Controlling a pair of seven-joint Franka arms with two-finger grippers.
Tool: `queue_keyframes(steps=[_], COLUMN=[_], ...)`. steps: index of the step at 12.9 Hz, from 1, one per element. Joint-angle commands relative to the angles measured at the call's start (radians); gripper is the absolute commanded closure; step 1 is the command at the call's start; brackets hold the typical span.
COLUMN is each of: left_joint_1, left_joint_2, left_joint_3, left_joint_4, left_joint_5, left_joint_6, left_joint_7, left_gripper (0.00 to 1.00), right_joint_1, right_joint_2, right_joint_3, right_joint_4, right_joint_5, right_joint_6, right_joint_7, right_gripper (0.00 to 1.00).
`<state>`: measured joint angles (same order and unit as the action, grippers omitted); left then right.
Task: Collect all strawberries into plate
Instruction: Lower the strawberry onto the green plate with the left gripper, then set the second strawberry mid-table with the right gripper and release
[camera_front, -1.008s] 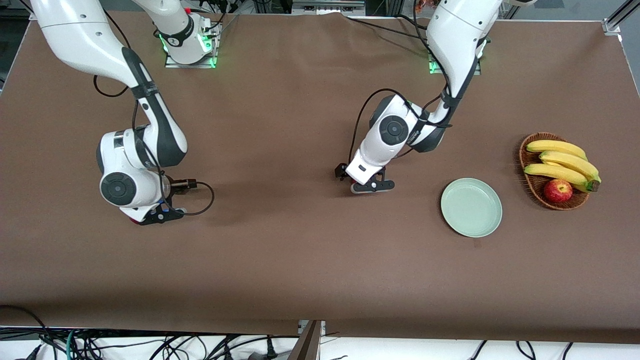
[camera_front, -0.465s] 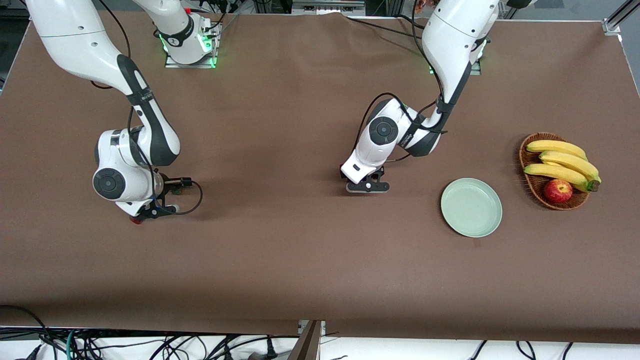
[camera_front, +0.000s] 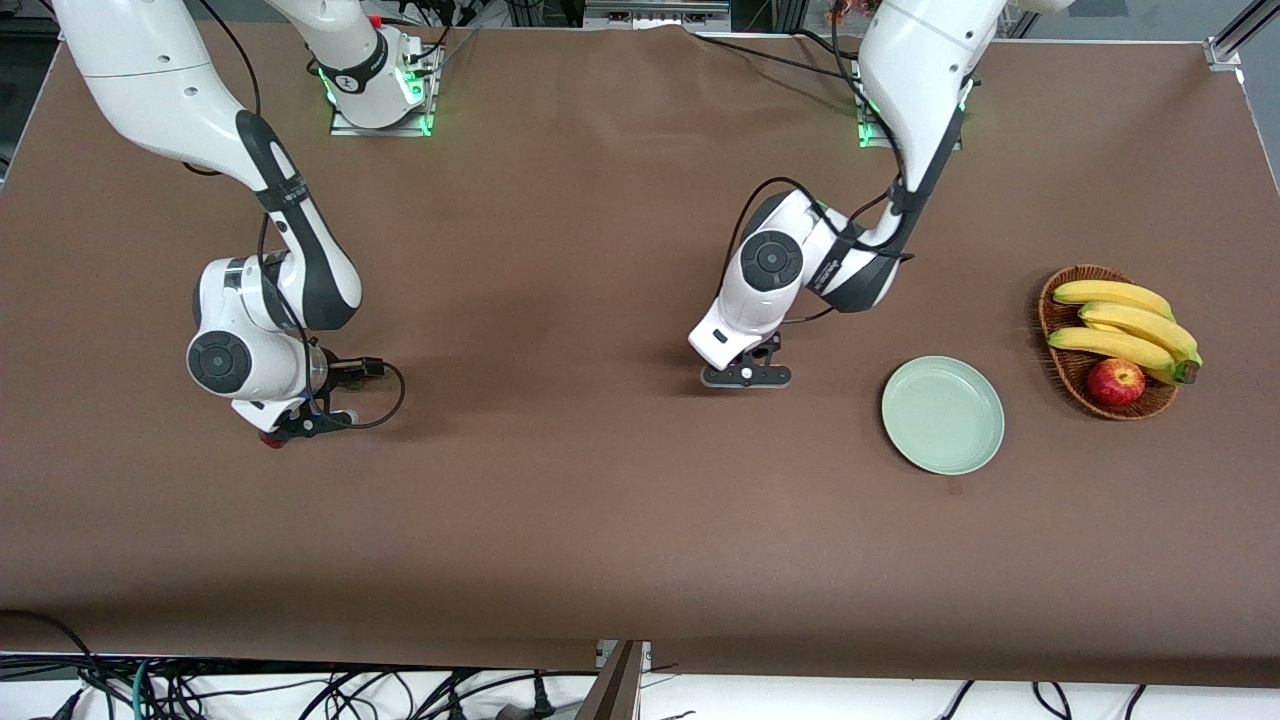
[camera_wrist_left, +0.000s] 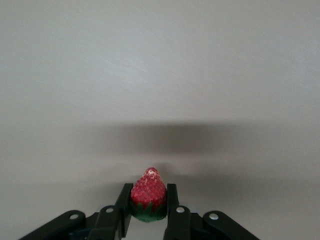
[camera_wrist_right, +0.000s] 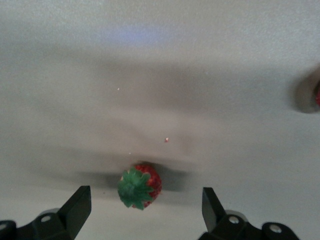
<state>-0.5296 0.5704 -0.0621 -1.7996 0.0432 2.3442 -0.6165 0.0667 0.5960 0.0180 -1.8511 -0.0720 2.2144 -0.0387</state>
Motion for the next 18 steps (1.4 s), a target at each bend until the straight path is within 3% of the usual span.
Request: queue_keyframes(steps=[1,4,7,9,11,14,17,18], left_joint_1=[0.04,0.109,0.273,0.348,0.404,0.451,0.5,0.5], left_joint_2=[-0.102,-0.125,-0.136,-0.124,-0.089,0.005,0.061,0.062], left_joint_3=[0.022,0.05,0.048,0.047,0.044,0.042,0.036,0.036], left_joint_4=[-0.014,0.003,0.016,0.016,0.014,0.009,0.012,0.014], left_joint_5=[0.07,0.078,0.092,0.086,0.078,0.078,0.064,0.04], left_joint_6=[-0.141,-0.265,-0.278,-0.273,-0.255,-0.176,-0.125,-0.123], left_joint_7=[0.03,0.079,0.39,0.56,0.677,0.756,0.88,0.889], left_gripper=[0.98,0.98,0.98,0.97,0.96,0.95,0.94,0.78], right_joint_1=[-0.004,-0.005,-0.004,-0.002,-0.002,0.046,0.193,0.272], right_joint_2=[-0.027,-0.024,-0.028,-0.047,-0.062,-0.024,0.071,0.124], right_joint_3=[-0.001,-0.001,-0.001,0.014,0.119,0.278,0.323,0.32], right_joint_4=[-0.034,-0.034,-0.033,-0.022,-0.019,0.048,0.174,0.247], right_joint_5=[0.018,0.018,0.018,0.015,0.018,0.012,0.006,0.003], right_joint_6=[0.019,0.021,0.016,0.005,0.008,0.034,0.111,0.116], right_joint_7=[-0.023,-0.024,-0.024,-0.021,0.015,0.396,0.746,0.852], right_gripper=[0.35,0.64,0.96,1.0,1.0,1.0,1.0,0.99])
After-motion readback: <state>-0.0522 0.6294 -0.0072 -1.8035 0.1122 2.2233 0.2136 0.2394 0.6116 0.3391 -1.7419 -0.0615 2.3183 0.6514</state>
